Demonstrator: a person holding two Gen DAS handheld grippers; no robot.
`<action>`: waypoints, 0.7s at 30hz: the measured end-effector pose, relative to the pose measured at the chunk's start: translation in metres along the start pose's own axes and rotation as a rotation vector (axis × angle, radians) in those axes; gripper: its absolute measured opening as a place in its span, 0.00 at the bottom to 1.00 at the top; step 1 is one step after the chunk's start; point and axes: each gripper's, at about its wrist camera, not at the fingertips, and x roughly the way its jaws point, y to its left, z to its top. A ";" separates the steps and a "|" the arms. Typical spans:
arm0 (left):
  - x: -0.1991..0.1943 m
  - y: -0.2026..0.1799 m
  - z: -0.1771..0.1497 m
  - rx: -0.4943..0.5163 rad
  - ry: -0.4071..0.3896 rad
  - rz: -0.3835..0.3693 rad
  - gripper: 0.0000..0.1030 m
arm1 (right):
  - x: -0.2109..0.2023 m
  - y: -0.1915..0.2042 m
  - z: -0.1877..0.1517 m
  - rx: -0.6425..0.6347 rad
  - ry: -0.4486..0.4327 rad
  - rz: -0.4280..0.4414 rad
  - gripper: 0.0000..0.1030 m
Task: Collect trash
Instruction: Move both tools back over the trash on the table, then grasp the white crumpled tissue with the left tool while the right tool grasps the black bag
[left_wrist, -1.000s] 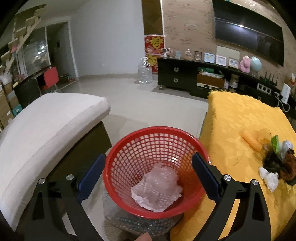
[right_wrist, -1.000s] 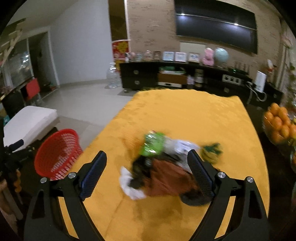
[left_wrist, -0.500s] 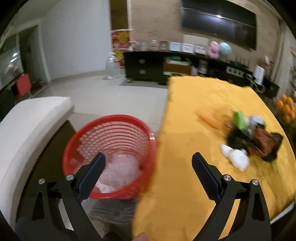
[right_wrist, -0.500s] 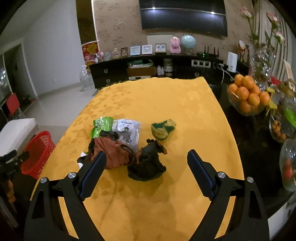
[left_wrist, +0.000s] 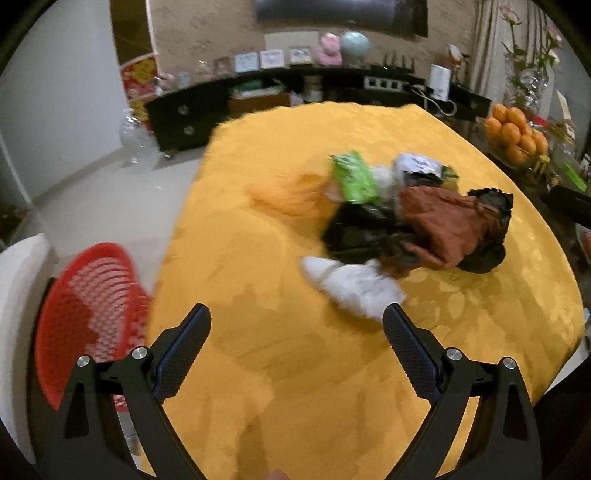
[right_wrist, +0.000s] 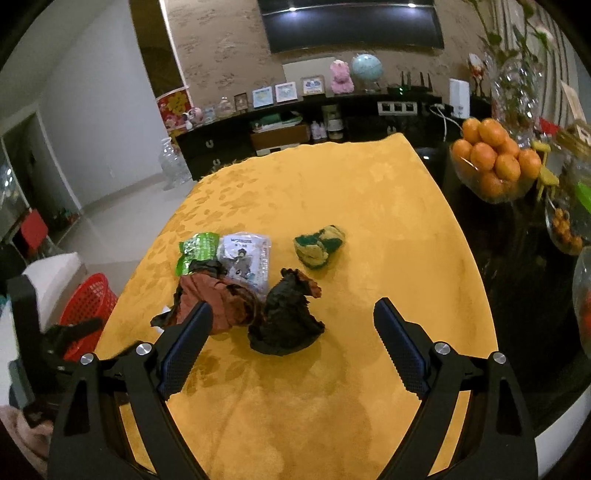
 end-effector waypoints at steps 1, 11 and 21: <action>0.007 -0.004 0.003 0.001 0.011 -0.020 0.88 | 0.000 -0.003 0.000 0.016 0.000 0.003 0.83; 0.051 -0.025 0.011 0.051 0.086 -0.075 0.62 | 0.005 -0.016 0.002 0.061 0.012 0.005 0.83; 0.048 -0.025 0.010 0.071 0.054 -0.119 0.35 | 0.022 -0.016 0.000 0.069 0.053 -0.009 0.83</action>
